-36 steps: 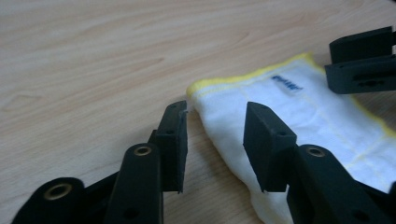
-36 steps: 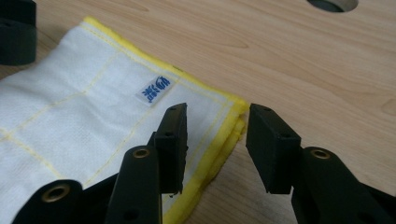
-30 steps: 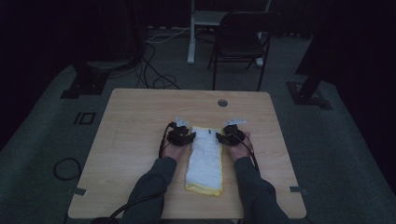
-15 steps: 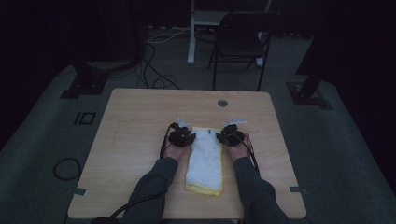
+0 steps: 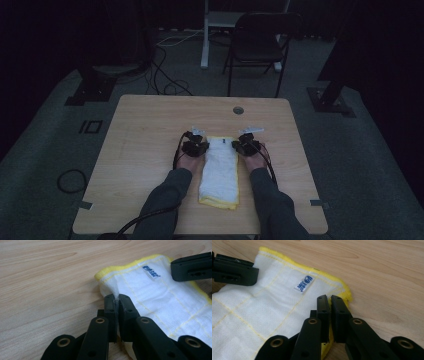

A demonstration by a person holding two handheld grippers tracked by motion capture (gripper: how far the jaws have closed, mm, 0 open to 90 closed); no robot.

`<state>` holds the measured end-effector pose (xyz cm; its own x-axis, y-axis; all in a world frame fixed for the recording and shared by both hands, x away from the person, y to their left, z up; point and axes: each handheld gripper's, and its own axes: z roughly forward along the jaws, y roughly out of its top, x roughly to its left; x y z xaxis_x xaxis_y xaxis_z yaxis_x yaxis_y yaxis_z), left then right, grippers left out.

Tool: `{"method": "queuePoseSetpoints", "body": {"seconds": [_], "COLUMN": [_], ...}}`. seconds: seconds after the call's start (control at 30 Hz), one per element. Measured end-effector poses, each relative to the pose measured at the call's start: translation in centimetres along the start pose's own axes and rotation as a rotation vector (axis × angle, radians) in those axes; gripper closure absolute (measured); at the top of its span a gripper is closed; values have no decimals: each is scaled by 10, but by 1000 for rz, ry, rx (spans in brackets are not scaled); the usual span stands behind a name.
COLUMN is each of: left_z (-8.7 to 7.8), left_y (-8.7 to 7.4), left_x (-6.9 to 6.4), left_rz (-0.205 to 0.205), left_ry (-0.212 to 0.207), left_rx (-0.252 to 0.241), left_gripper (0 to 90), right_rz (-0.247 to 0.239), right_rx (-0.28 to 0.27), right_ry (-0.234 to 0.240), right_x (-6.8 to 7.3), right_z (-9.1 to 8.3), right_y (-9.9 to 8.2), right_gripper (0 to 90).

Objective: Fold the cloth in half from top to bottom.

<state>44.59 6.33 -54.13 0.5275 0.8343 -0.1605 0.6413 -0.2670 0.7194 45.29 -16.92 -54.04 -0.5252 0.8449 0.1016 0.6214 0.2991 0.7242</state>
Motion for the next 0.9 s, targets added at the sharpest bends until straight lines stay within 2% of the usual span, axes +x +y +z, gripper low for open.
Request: {"method": "queuePoseSetpoints", "body": {"seconds": [0.13,0.23,0.4,0.9], "left_z": [0,-2,-5,-19], "left_y": [1,3,5,20], "left_x": [0,-1,-1,-3], "left_rz": [-10,2,0,14], "left_ry": [1,9,11,9], "left_rx": [1,-10,-24,-75], "left_gripper": [871,877,879,880], "right_rz": [1,6,20,8], "right_rx": [-6,-8,-18,-72], "right_ry": [0,11,25,5], "right_x": [-1,-3,-5,-3], "right_z": [0,-1,-4,-16], "right_y": [1,2,5,17], "right_gripper": [868,869,871,872]}}
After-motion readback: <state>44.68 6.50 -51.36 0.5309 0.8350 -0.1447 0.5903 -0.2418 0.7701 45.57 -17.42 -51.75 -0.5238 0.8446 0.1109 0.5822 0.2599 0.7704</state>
